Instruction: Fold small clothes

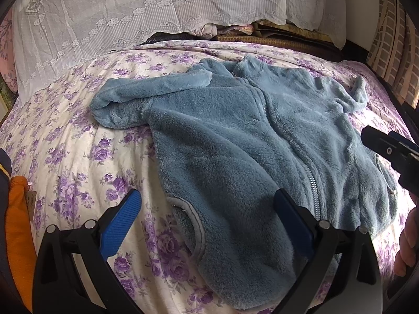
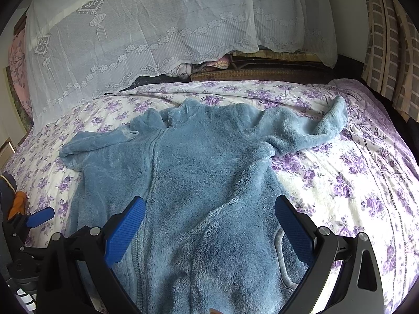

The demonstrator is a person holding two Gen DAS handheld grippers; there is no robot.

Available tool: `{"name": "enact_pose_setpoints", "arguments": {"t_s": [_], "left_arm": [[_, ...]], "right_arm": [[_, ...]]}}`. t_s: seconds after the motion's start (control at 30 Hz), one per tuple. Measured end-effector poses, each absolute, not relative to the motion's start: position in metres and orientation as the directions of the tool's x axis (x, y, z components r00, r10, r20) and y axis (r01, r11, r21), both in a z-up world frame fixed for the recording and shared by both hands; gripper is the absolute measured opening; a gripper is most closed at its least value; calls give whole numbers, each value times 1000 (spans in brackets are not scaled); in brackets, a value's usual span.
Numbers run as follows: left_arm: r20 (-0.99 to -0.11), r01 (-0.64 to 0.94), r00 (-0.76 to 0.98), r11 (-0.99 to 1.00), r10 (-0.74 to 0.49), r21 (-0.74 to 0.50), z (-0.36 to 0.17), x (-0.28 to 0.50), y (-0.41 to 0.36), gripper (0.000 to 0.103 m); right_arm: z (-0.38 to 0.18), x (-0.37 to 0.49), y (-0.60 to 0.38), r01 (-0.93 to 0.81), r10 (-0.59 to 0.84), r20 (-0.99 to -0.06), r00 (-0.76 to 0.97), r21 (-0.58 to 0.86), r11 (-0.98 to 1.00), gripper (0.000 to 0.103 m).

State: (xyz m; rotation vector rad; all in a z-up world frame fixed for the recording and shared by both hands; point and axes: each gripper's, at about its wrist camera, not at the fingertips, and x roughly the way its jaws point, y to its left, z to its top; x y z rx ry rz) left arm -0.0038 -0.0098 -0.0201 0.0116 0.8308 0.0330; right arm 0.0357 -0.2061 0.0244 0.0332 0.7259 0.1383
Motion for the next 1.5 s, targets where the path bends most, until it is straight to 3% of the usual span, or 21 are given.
{"name": "enact_pose_setpoints", "arguments": {"t_s": [1.1,1.5], "left_arm": [[-744,-24,667,999,34,25,-19,-2,-11,99],[-774,14,632,999,-37,-36,-29,-7,-8,99]], "right_arm": [[24,38,-213,-118,147,-658,739,88,989,100],[7,36,-208,-119,153,-694,704,97,988,100]]}}
